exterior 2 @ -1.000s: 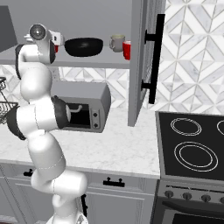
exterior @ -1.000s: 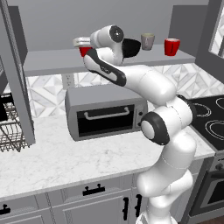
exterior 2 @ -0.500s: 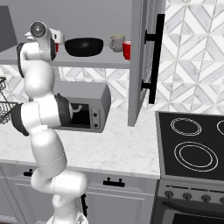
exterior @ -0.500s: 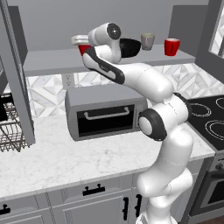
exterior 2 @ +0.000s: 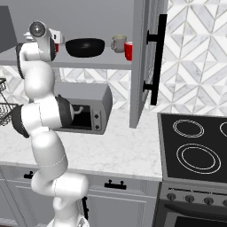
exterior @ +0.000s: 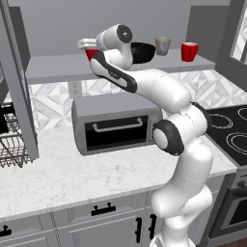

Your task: Gather all objects into one cabinet and sort the glasses and bowls to opposite sides.

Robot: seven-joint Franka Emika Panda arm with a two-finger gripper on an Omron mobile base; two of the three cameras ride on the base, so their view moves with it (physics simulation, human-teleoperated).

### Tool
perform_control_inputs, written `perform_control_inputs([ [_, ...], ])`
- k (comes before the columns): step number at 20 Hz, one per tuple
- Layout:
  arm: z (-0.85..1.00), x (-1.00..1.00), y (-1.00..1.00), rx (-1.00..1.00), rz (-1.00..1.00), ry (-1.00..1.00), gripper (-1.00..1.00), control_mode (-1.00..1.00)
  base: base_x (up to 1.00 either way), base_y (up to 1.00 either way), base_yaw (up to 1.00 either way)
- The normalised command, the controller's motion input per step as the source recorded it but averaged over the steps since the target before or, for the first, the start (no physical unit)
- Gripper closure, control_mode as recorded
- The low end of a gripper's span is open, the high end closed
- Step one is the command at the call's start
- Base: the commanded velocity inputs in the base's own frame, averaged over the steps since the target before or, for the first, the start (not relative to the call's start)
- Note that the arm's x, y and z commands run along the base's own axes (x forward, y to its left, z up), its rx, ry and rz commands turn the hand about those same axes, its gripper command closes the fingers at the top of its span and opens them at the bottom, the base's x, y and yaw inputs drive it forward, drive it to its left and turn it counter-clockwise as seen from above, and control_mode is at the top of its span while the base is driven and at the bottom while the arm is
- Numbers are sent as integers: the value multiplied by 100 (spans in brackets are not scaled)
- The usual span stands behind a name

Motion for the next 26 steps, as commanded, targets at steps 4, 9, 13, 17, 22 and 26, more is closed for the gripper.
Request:
perform_control_inputs([
  [4,-13,-1,17,8,0,2,100,-100,0,0,0],
  [9,-3,0,0,2,0,4,100,-100,0,0,0],
  [13,-7,0,-8,0,0,0,100,-100,0,0,0],
  [17,0,-2,-4,0,0,0,100,-100,0,0,0],
  [22,0,-1,-4,0,0,0,100,-100,0,0,0],
  [26,2,-6,-1,0,0,-3,100,-100,0,0,0],
])
